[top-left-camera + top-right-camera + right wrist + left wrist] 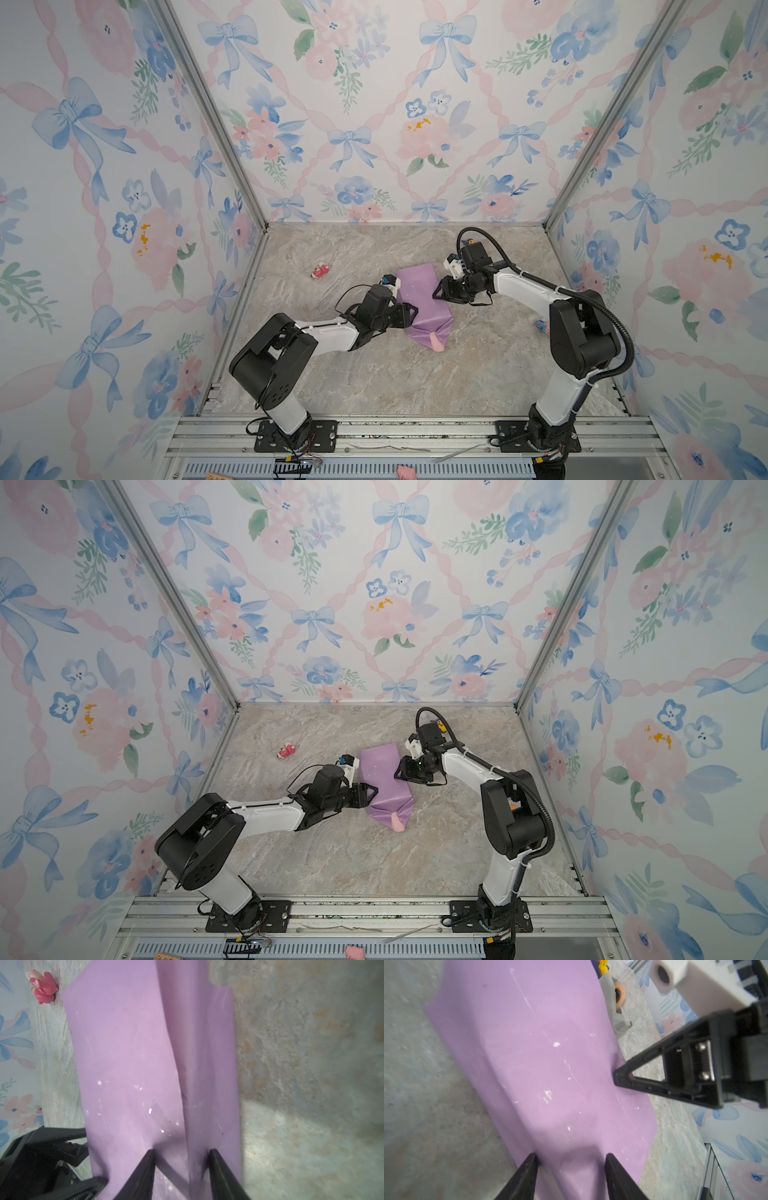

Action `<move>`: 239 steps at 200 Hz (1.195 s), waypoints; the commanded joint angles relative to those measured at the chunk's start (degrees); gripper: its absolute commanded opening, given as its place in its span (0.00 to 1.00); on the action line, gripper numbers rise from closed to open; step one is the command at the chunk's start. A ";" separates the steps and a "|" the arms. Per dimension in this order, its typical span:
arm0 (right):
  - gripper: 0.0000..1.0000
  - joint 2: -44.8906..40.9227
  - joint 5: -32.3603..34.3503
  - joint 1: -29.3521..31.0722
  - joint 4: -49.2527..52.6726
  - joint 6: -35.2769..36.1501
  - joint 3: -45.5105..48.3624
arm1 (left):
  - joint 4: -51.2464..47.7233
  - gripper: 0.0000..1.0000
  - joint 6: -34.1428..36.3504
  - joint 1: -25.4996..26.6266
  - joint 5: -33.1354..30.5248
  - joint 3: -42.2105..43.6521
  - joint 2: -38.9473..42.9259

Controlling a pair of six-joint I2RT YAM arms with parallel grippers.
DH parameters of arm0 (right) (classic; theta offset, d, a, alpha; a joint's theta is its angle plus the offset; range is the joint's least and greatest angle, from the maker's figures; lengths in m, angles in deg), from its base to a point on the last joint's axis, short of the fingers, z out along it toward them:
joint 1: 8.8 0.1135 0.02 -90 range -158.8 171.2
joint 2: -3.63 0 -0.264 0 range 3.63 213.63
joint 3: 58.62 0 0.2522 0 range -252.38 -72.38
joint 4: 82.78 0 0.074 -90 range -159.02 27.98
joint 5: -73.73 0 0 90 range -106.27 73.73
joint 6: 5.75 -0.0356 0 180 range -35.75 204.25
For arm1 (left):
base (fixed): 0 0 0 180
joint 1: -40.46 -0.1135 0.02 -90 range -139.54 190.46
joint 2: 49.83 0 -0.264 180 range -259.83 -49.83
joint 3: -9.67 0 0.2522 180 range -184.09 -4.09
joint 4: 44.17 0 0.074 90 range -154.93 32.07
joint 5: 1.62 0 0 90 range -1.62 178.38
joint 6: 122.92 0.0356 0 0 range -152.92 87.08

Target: Wrap the gift box in paper

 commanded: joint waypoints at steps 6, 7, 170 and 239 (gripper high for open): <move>0.44 3.87 -5.39 3.35 2.16 3.31 -3.57 | 2.62 0.55 -2.52 3.97 -0.95 3.93 4.31; 0.44 3.93 -5.42 3.40 2.15 3.31 -3.62 | 2.62 0.55 -2.52 4.10 -1.10 4.11 4.46; 0.48 -28.29 -3.86 -4.48 -13.60 -19.28 26.62 | -14.91 0.21 22.26 6.32 -10.11 -9.59 7.46; 0.51 -41.66 -0.97 0.51 -17.75 -38.05 44.83 | -12.27 0.18 19.07 3.72 -6.92 -9.28 -1.16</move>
